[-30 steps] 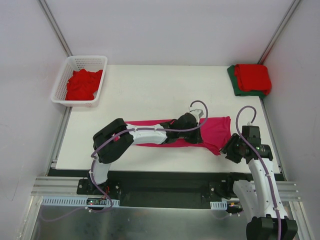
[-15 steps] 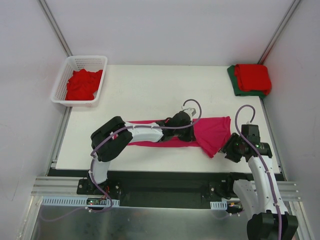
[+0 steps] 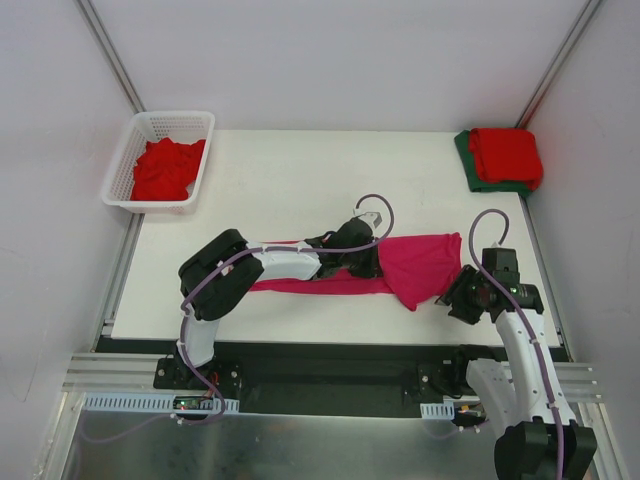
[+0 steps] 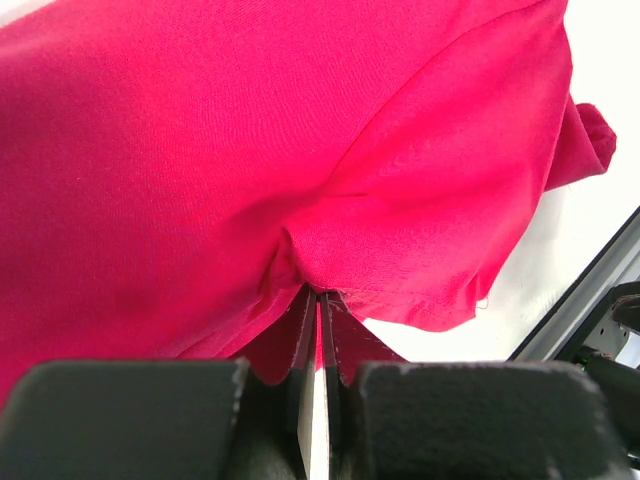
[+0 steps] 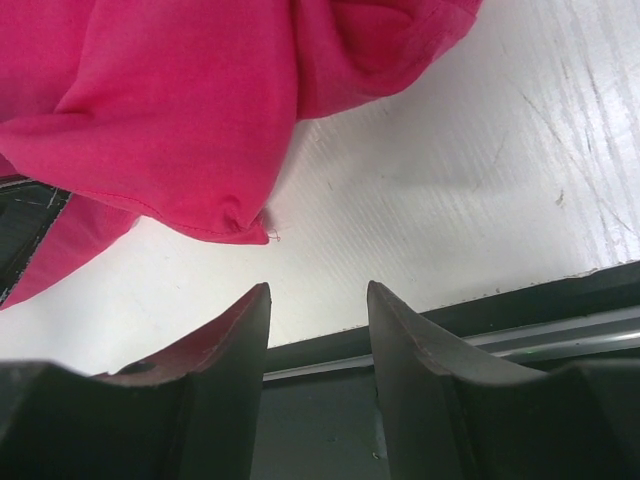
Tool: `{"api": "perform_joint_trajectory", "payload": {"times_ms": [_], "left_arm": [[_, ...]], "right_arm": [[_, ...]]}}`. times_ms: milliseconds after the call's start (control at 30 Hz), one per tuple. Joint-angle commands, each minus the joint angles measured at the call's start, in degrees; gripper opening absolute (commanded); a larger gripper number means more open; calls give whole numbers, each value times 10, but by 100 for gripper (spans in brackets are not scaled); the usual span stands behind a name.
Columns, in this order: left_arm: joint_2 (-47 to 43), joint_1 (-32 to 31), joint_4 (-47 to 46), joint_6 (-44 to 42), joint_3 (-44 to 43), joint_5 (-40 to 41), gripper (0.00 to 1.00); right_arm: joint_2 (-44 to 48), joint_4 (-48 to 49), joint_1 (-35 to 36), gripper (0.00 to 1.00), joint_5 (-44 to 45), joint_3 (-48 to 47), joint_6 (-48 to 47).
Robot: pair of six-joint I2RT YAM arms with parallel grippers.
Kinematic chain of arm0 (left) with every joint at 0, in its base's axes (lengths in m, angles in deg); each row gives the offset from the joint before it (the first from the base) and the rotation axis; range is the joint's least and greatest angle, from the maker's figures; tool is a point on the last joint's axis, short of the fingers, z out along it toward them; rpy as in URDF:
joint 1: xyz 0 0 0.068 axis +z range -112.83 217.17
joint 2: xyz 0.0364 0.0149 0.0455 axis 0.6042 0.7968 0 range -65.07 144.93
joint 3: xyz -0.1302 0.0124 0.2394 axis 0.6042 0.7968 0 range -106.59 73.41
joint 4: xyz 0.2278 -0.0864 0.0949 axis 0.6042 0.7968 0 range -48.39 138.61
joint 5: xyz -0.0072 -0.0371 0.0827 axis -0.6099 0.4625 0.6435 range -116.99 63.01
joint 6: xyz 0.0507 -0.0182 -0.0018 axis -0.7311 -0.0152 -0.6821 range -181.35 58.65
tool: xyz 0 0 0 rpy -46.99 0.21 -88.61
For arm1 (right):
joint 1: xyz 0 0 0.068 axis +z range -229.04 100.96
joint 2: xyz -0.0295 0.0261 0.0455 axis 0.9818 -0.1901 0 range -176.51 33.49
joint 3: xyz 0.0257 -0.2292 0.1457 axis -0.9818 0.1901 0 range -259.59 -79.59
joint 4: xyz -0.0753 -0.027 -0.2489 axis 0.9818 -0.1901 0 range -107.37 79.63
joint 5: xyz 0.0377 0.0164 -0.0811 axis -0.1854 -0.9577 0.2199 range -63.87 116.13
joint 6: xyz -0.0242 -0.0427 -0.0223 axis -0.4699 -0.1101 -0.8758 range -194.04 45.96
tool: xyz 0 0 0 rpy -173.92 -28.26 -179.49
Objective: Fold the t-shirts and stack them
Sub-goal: Fold the other side of the tshirt into a rectangle
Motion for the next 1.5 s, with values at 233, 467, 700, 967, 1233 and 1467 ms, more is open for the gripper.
{"api": "perform_joint_trajectory", "payload": {"times_ms": [233,467,700,967,1233,1467], "left_arm": [[-10,0,-18,6,-11,-5,0],[-10,2,-18,7,-8,-5,0],[-10,4,-19,7,-7,-5,0],[-13,8,-20,7,-1,-6,0],[-17,11,-22,8,3,-6,0],[-21,13,-22,8,8,-6,0]], "right_arm": [[-26,95,18,48,-56,45,15],[-31,151,58,48,-77,59,19],[-60,184,101,48,-87,66,27],[-96,210,134,48,-76,66,29],[-118,224,144,48,-66,72,27],[-146,248,149,48,-64,85,25]]}}
